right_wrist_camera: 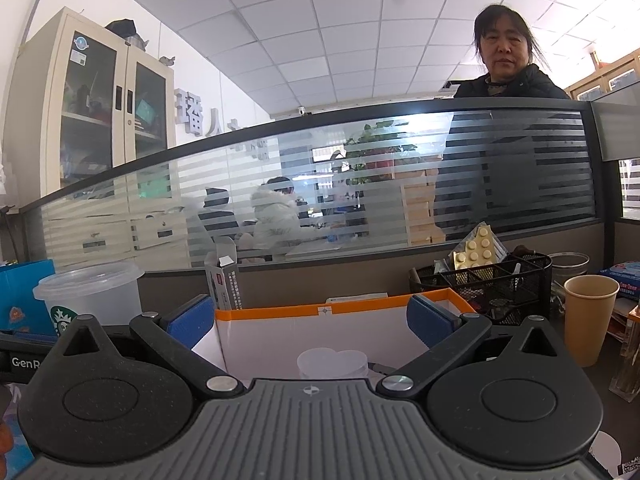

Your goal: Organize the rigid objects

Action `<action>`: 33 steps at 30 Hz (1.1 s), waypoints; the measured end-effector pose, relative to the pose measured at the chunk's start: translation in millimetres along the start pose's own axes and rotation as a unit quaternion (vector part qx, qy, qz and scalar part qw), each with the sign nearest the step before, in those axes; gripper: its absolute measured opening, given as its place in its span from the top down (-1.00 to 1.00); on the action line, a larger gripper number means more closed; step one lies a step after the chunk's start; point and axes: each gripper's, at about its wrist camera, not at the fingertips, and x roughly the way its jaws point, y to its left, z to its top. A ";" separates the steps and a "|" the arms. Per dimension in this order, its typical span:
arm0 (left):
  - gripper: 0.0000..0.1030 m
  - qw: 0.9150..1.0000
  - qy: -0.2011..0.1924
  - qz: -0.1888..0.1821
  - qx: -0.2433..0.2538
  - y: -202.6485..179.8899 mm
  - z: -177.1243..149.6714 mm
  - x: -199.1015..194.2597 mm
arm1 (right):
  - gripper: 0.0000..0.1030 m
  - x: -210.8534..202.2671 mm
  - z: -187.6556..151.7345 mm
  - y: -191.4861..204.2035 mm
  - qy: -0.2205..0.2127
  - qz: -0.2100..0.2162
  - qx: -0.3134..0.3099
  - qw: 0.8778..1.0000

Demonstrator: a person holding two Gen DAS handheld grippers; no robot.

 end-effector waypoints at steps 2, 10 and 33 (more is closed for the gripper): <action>-1.00 1.000 0.000 0.000 0.000 0.5 -0.2 -0.1 | -1.00 0.7 0.0 -0.3 0.000 0.000 -0.001 1.000; -1.00 1.000 -0.001 -0.001 0.001 -0.3 -1.7 1.0 | -1.00 2.5 -1.7 -0.4 0.004 0.000 -0.005 1.000; -1.00 0.992 -0.006 -0.088 -0.093 21.1 -15.5 2.4 | -1.00 -4.5 0.3 3.4 -0.020 0.022 -0.017 0.999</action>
